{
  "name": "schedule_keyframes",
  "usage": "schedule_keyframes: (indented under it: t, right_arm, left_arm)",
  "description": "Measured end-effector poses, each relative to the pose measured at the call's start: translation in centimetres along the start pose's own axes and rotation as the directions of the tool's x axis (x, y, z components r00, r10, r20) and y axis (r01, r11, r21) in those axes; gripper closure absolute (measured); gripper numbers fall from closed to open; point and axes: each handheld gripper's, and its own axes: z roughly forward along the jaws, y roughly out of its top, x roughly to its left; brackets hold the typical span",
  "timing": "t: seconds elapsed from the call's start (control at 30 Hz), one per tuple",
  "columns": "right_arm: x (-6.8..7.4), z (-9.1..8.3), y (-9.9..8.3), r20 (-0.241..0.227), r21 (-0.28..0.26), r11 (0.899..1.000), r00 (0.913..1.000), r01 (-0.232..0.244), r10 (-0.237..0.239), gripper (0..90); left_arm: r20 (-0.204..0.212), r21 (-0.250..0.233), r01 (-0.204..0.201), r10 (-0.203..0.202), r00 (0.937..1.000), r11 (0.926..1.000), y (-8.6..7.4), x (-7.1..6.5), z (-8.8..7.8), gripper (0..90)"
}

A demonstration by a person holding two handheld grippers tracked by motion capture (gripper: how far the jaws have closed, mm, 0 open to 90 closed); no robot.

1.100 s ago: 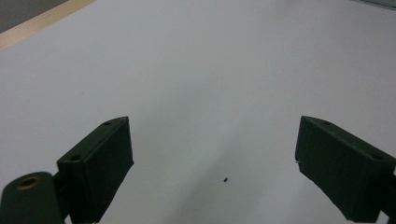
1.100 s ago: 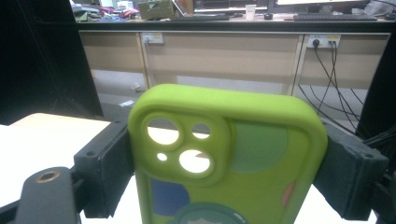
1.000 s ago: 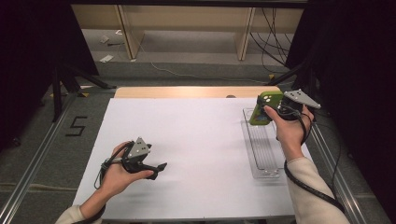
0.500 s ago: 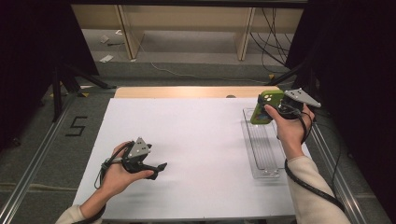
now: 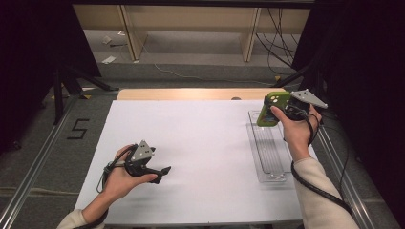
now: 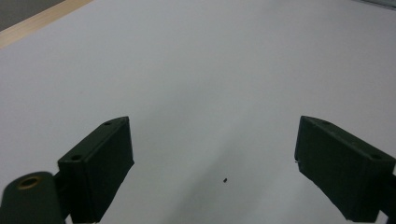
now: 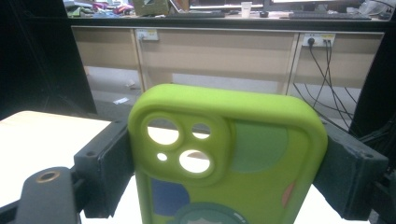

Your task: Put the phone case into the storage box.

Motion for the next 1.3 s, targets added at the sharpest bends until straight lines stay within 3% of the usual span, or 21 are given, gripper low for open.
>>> schedule_keyframes:
  t: [1.3]
  right_arm:
    - [-0.1, 1.6, 0.3, 0.008, 0.007, 1.000, 0.9999, 0.006, -0.006, 16.7]
  left_arm:
    - [0.001, -0.002, 0.005, -0.005, 1.0000, 1.0000, 0.0, 0.0, 0.1, 11.1]
